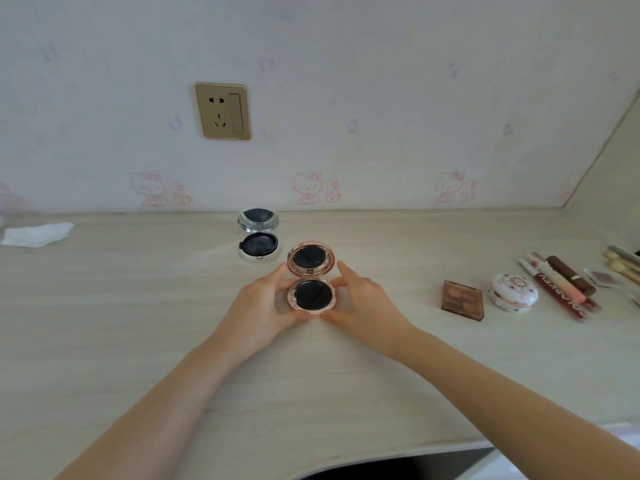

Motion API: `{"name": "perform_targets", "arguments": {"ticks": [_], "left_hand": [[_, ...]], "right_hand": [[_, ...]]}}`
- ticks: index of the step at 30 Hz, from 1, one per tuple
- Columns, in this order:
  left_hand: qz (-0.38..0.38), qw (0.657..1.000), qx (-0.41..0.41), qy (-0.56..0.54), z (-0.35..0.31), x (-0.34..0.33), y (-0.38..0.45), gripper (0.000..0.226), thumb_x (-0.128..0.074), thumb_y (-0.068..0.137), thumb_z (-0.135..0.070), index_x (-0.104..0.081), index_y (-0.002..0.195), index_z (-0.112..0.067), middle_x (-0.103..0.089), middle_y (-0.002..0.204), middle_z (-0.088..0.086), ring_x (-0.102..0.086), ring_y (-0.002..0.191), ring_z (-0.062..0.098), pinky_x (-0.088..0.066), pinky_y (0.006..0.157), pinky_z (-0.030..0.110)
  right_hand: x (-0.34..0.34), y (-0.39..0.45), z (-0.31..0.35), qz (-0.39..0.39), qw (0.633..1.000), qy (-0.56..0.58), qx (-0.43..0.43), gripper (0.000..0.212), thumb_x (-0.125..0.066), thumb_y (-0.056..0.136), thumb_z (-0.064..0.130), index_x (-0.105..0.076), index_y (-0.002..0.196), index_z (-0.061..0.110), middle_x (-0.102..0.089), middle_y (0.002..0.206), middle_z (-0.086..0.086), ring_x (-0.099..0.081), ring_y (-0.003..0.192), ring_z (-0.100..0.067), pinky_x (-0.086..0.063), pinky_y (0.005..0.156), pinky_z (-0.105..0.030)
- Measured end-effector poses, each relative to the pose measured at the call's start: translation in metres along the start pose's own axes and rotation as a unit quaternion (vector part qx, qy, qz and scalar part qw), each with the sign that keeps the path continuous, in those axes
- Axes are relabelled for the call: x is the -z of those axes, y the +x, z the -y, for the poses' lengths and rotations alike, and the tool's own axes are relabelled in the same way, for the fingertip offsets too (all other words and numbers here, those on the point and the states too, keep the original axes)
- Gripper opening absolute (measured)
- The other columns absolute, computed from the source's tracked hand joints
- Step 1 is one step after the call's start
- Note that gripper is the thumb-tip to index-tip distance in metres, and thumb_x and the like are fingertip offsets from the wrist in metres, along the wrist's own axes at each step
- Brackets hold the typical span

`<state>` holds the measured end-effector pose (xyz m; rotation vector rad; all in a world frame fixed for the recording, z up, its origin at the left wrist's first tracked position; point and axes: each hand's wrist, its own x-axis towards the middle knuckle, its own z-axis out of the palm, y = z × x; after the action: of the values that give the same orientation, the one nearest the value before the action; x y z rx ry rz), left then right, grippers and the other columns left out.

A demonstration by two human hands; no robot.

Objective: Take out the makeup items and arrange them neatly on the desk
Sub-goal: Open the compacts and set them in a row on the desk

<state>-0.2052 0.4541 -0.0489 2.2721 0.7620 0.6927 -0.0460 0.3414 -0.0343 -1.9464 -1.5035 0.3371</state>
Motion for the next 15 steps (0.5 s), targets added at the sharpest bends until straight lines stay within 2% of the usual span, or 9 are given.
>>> {"name": "perform_targets", "arguments": {"ticks": [2,6,9,12,15], "left_hand": [[-0.006,1.0,-0.002,0.001,0.001,-0.001,0.0,0.074,-0.079,0.063,-0.054,-0.051,0.125,-0.024,-0.054,0.101,-0.048,-0.037,0.091,-0.038,-0.027,0.078,-0.007],[0.003,1.0,-0.014,-0.003,-0.001,-0.001,0.002,0.075,-0.08,0.067,-0.049,-0.048,0.13,-0.025,-0.047,0.092,-0.058,-0.037,0.094,-0.038,-0.025,0.079,-0.009],[0.005,1.0,-0.017,-0.006,-0.002,-0.001,0.007,0.073,-0.08,0.067,-0.048,-0.048,0.129,-0.028,-0.048,0.093,-0.057,-0.04,0.095,-0.036,-0.026,0.078,-0.008],[0.008,1.0,-0.012,-0.012,0.001,-0.001,0.017,0.076,-0.081,0.068,-0.043,-0.045,0.134,-0.029,-0.053,0.096,-0.048,-0.038,0.093,-0.038,-0.025,0.079,-0.009],[0.007,1.0,-0.008,-0.019,0.005,-0.001,0.028,0.084,-0.082,0.07,-0.038,-0.038,0.141,-0.028,-0.054,0.108,-0.035,-0.032,0.09,-0.041,-0.022,0.079,-0.011]], "right_hand": [[0.0,0.0,0.0,-0.005,1.0,0.005,0.005,0.078,-0.074,0.08,0.03,-0.034,0.142,0.004,-0.064,0.124,0.0,-0.052,0.118,-0.025,-0.031,0.08,-0.014],[0.0,0.002,0.0,-0.017,0.999,0.009,0.027,0.07,-0.074,0.079,0.029,-0.041,0.138,0.013,-0.068,0.116,0.001,-0.057,0.108,-0.024,-0.033,0.075,-0.013],[-0.001,0.007,-0.001,-0.028,0.999,0.014,0.035,0.063,-0.074,0.08,0.025,-0.045,0.135,0.012,-0.071,0.111,0.001,-0.058,0.102,-0.023,-0.033,0.073,-0.012],[0.0,0.015,-0.002,-0.028,0.999,0.033,0.022,0.064,-0.073,0.08,0.022,-0.044,0.136,0.012,-0.07,0.111,0.0,-0.057,0.103,-0.021,-0.032,0.074,-0.008],[0.002,0.027,-0.002,-0.021,0.998,0.058,-0.004,0.075,-0.075,0.078,0.023,-0.035,0.141,0.01,-0.068,0.116,0.0,-0.058,0.108,-0.021,-0.033,0.07,-0.011]]}}
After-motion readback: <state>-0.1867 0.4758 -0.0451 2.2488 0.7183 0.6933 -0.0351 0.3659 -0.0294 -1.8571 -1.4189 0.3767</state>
